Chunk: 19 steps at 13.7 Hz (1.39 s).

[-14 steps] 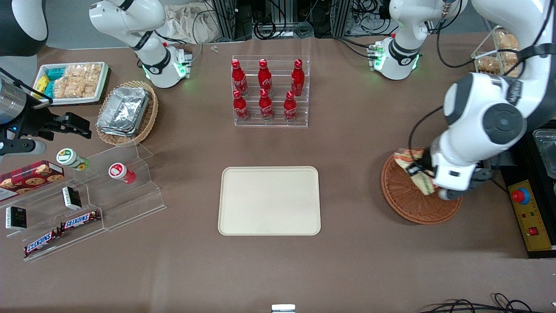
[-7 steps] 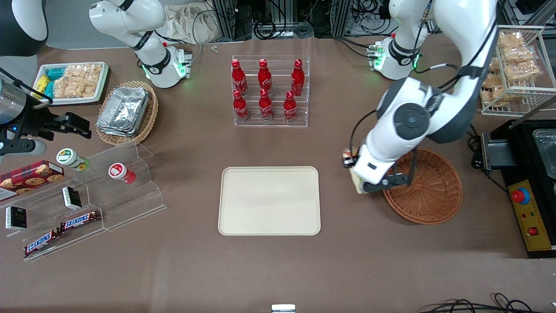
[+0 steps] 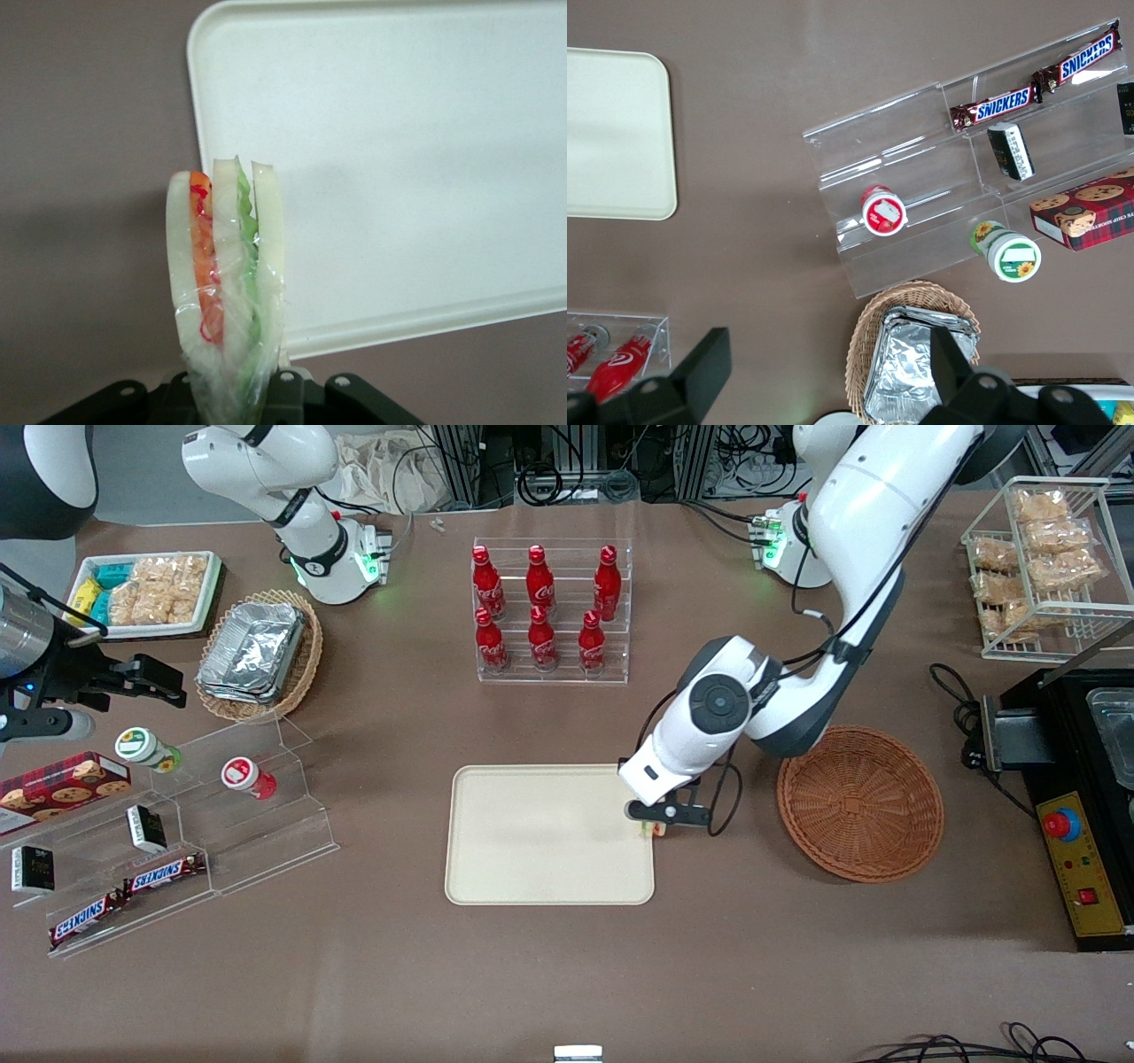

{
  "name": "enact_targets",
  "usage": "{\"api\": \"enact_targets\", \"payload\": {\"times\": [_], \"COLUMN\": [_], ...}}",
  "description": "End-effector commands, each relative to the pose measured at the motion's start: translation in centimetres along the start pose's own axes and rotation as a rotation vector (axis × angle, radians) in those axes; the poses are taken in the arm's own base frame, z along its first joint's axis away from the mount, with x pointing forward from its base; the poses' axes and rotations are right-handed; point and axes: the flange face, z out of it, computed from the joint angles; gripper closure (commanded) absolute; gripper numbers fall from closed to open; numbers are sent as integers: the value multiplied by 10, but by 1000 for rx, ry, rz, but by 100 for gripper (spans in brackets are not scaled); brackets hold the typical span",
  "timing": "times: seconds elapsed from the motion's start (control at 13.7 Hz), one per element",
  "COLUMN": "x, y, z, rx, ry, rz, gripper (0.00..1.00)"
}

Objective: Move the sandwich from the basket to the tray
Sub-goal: 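Carry the sandwich toward the cream tray with the left gripper, then lower the sandwich onto the tray and open the left gripper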

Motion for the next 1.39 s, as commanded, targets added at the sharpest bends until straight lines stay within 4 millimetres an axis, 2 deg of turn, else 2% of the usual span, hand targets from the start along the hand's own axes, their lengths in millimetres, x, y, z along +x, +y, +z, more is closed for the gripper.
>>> {"api": "enact_targets", "payload": {"times": [0.0, 0.37, 0.44, 0.51, 0.59, 0.66, 0.73, 0.8, 0.88, 1.02, 1.17, 1.32], "x": [11, 20, 20, 20, 20, 21, 21, 21, 24, 36, 47, 58], "y": [7, 1, -1, -1, -1, -1, 0, 1, 2, -3, -11, -34], "z": [25, 60, 65, 67, 66, 65, 63, 60, 55, 35, -8, -51], "rx": [-12, -11, -7, -5, -6, -7, -9, -10, -14, -24, -23, -2], "ry": [51, 51, 48, 45, 47, 48, 51, 55, 65, 100, 156, 177], "rz": [55, 67, 64, 58, 46, 38, 24, -2, -33, -89, -132, -183], "gripper": [100, 100, 92, 61, 35, 25, 19, 5, 1, 1, 1, 1]}}
